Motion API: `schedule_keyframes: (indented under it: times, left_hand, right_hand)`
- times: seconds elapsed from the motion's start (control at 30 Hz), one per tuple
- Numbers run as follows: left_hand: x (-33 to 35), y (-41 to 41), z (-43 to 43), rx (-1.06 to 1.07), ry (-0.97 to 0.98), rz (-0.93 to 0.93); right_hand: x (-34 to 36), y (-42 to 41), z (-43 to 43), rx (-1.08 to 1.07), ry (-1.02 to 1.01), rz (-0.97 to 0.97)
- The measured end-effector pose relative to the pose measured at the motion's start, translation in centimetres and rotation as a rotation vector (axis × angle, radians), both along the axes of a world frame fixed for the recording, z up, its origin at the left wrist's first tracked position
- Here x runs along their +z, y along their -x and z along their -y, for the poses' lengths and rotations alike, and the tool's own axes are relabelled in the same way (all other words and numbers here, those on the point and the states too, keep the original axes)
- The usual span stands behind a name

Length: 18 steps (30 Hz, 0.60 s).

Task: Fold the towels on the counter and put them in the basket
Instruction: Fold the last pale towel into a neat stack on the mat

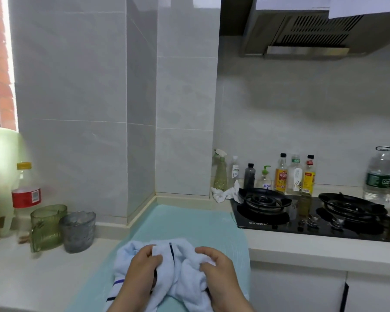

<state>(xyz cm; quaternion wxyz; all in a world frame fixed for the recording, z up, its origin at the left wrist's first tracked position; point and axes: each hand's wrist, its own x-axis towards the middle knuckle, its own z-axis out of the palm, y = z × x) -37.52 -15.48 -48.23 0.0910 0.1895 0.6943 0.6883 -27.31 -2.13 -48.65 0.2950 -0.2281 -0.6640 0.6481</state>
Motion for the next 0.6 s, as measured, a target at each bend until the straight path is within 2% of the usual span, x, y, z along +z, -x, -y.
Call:
schedule_keyframes:
  times: [0.13, 0.3, 0.43, 0.53, 0.6]
  left_hand:
    - [-0.9, 0.3, -0.5, -0.006, -0.048, 0.025]
    - [-1.8, 1.1, -0.7, -0.014, 0.027, 0.012]
    - [-1.7, 1.0, -1.0, -0.029, 0.059, -0.029]
    - [-1.9, 0.7, -1.1, -0.046, 0.069, -0.064]
    - [-1.9, 0.7, -1.0, -0.065, 0.077, -0.095]
  right_hand:
    - [-0.6, -0.1, 0.4, 0.016, -0.102, -0.013]
    - [-1.0, 0.2, 0.0, 0.058, -0.145, -0.034]
    - [-1.2, 0.0, 0.0, -0.008, -0.189, -0.088]
    - [-1.2, 0.1, 0.6, 0.034, -0.185, -0.122]
    - [-1.4, 0.3, 1.0, 0.074, -0.263, -0.126]
